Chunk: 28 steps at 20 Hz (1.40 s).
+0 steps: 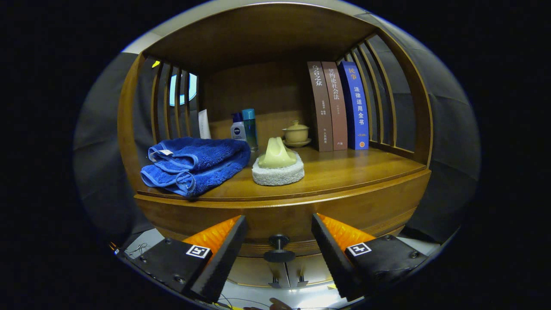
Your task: Pull open the drawer, take out the items inside it, and place them on the countertop above the cabinet.
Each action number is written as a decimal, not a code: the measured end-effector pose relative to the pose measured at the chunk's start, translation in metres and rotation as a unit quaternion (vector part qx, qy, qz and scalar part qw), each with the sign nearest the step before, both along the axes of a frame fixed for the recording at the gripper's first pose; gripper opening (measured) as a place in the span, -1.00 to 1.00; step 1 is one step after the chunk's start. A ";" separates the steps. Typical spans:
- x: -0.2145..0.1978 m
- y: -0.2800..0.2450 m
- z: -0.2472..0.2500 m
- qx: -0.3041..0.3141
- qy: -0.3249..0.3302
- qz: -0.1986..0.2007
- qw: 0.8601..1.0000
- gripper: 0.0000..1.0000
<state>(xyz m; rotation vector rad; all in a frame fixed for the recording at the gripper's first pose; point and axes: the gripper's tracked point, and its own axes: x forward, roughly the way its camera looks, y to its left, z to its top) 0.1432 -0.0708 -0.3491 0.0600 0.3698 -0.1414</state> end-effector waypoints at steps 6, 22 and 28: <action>-0.032 0.012 0.052 -0.030 -0.009 0.030 0.999 0.99; -0.083 0.044 0.311 -0.057 -0.137 0.053 0.987 0.97; -0.096 0.049 0.320 -0.052 -0.141 0.062 0.987 0.98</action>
